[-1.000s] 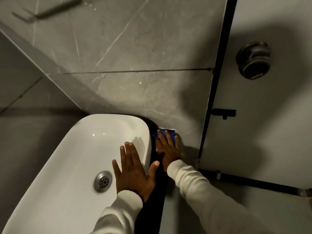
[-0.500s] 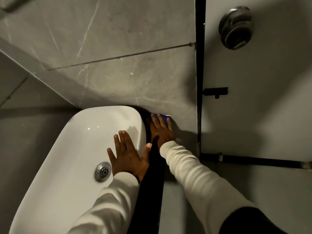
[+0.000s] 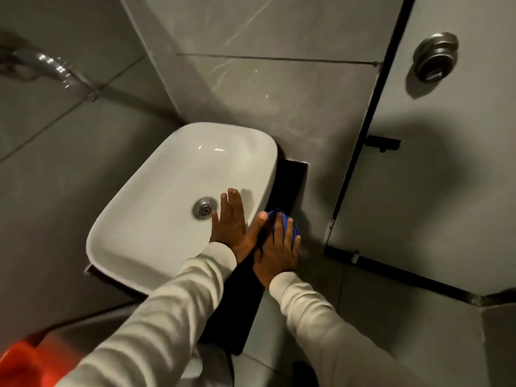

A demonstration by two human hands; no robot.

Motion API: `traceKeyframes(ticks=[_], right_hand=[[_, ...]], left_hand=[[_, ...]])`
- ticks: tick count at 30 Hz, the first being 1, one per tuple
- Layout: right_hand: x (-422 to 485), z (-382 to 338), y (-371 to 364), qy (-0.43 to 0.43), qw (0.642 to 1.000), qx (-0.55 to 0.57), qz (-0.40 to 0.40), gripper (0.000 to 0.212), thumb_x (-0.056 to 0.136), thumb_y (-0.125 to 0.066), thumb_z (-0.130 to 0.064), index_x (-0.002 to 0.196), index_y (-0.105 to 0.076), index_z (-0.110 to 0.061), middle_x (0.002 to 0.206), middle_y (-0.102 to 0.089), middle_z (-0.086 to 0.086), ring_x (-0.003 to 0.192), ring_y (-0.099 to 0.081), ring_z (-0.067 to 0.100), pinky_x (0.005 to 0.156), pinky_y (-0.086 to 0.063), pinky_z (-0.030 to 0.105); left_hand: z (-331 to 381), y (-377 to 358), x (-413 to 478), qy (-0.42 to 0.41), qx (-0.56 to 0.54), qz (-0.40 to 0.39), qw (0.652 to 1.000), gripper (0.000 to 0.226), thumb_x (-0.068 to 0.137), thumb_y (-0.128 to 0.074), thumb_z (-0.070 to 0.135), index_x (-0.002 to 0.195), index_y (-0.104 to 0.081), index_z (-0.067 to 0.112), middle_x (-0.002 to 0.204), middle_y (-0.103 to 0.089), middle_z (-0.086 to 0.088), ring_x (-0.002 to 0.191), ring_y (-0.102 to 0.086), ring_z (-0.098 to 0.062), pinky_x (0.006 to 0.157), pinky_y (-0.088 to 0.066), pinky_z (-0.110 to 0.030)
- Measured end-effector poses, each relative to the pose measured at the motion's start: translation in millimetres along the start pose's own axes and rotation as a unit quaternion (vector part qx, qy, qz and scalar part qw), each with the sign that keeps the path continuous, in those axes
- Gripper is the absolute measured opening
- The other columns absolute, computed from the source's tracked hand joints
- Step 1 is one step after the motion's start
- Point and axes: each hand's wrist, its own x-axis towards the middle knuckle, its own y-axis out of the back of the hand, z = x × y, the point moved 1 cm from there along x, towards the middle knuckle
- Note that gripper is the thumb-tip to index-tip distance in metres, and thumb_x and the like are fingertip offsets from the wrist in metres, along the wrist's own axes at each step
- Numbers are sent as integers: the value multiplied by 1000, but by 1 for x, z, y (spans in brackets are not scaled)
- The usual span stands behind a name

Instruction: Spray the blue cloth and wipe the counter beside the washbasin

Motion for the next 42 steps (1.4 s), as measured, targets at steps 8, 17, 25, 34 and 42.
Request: traceKeyframes(ticks=[8, 17, 25, 34, 42], right_hand=[[-143, -29, -21, 129, 985, -79, -87, 85, 86, -34, -69, 152, 0, -26, 161, 15, 0, 150, 11, 29, 119, -2, 56], [-232, -81, -30, 135, 967, -100, -192, 73, 92, -53, -21, 152, -13, -20, 162, -12, 3, 145, -24, 25, 117, -28, 40], [-294, -177, -16, 216, 868, 243, -375, 66, 71, -71, -4, 128, -43, -23, 121, -54, -11, 108, -54, -13, 95, -44, 14], [-354, -313, -78, 119, 769, 366, -511, 48, 82, -61, 16, 124, -49, -5, 111, -64, 22, 86, -66, 24, 71, -58, 24], [-360, -350, -163, 144, 853, 239, -440, 32, 77, -65, 9, 104, -51, -3, 98, -57, 11, 90, -55, 22, 72, -45, 28]], left_hand=[[-69, 73, -131, 43, -357, 75, 930, 66, 84, -37, 58, 144, -25, 35, 159, -14, 3, 140, -17, -4, 113, -16, -21], [-129, -41, -288, 343, -732, 18, 588, 47, 91, -53, 24, 134, -43, 8, 126, -58, -18, 116, -53, -36, 105, -38, -45], [-191, 13, -387, 283, -748, 214, 561, 14, 91, -49, 6, 95, -63, 5, 88, -66, -22, 72, -67, -32, 60, -58, -40], [-289, 68, -481, 318, -607, 433, 585, 24, 87, -57, 4, 110, -60, 0, 99, -69, -20, 81, -64, -28, 78, -53, -38], [-336, 76, -480, 452, -428, 401, 672, 55, 81, -54, 0, 134, -42, 3, 129, -57, -16, 116, -56, -33, 101, -44, -36]])
